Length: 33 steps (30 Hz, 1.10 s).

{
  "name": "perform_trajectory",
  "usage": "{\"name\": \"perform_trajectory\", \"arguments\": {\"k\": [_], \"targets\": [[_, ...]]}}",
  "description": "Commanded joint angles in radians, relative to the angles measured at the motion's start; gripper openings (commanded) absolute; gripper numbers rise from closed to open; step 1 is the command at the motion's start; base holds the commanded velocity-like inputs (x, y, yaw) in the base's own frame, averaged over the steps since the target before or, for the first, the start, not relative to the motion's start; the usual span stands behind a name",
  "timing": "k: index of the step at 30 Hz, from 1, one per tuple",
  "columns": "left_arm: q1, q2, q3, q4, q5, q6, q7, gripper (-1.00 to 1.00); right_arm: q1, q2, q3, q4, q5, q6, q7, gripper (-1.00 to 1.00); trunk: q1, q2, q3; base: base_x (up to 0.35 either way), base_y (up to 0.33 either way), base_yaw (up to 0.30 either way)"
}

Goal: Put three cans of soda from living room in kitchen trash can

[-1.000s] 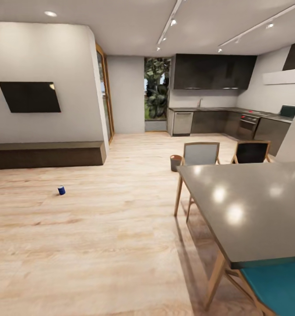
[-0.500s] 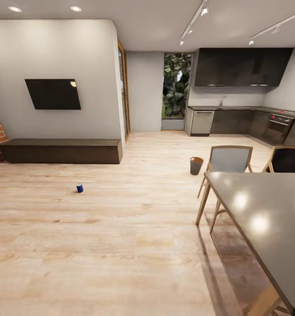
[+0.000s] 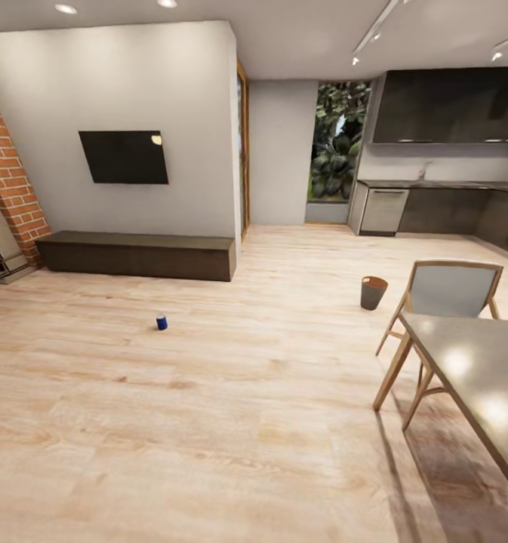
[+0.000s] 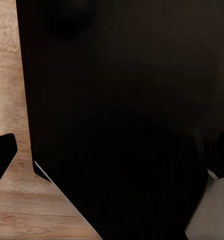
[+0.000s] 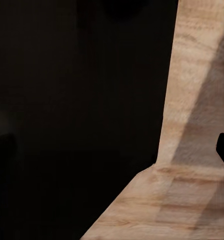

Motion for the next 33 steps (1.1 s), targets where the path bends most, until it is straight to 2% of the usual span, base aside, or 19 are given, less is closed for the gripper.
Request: {"name": "perform_trajectory", "arguments": {"k": [1, 7, 12, 24, 33], "targets": [[0.000, 0.000, 0.000, -0.001, 0.000, 0.000, 0.000, 1.00, 0.000, 0.000, 0.000, 0.000, 0.000, 0.000, 0.000, 1.00, 0.000, 0.000, -0.001, 0.337, 0.007, 0.201], [0.000, -0.001, 0.000, -0.002, -0.001, -0.007, -0.001, 1.00, 0.000, 0.000, 0.000, 0.000, -0.001, 0.000, 0.000, 1.00, 0.000, 0.000, -0.007, 0.338, 0.002, 0.185], [0.000, -0.002, 0.000, -0.002, -0.001, -0.011, -0.002, 1.00, 0.000, 0.000, -0.001, 0.000, -0.001, 0.000, 0.000, 1.00, 0.000, 0.000, -0.008, 0.322, 0.000, 0.029], [0.000, -0.003, -0.003, -0.002, -0.002, -0.034, -0.002, 1.00, 0.000, 0.001, -0.002, 0.000, -0.002, 0.000, 0.001, 1.00, 0.000, 0.000, -0.009, 0.076, 0.002, -0.245], [0.000, -0.001, -0.002, -0.004, 0.001, -0.030, -0.002, 1.00, 0.000, 0.001, -0.002, 0.000, -0.002, 0.000, 0.000, 1.00, 0.000, 0.000, -0.009, 0.299, 0.126, -0.201]]}}
